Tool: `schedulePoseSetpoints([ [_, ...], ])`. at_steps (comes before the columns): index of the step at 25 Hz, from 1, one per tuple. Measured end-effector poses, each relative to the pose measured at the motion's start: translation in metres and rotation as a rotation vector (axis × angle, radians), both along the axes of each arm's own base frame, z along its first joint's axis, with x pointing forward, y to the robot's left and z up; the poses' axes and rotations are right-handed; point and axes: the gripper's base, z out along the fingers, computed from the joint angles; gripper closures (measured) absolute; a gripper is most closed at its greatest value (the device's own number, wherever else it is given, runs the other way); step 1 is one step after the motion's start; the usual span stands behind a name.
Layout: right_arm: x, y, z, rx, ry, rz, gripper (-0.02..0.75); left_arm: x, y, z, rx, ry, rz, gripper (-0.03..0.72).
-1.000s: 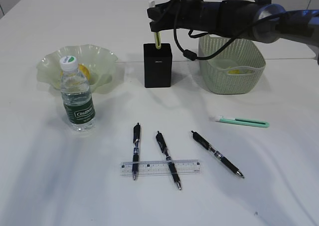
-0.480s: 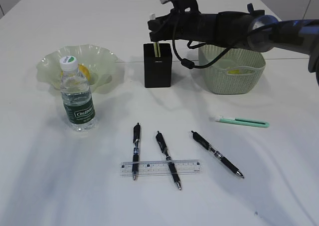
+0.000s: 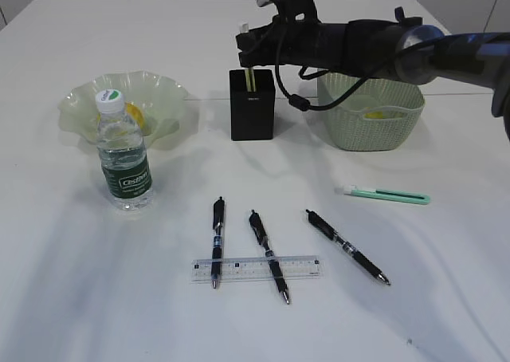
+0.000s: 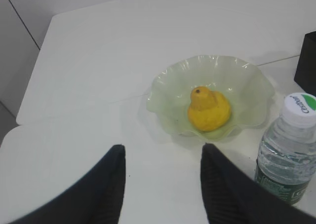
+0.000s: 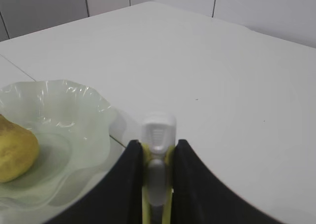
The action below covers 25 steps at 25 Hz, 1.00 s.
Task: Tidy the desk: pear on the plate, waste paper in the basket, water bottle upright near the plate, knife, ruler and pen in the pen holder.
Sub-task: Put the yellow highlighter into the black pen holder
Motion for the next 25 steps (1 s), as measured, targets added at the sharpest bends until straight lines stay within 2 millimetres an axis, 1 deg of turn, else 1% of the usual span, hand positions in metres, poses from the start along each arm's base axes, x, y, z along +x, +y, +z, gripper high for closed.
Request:
schedulePoseSetpoints([
  [6, 0.0007, 0.0001, -0.0052, -0.001, 0.01, -0.002, 0.591, 0.0, 0.0, 0.0, 0.0, 0.0, 0.0, 0.34],
  [25, 0.0018, -0.0016, -0.0058, -0.006, 0.016, -0.024, 0.574, 0.0, 0.0, 0.0, 0.0, 0.0, 0.0, 0.34],
])
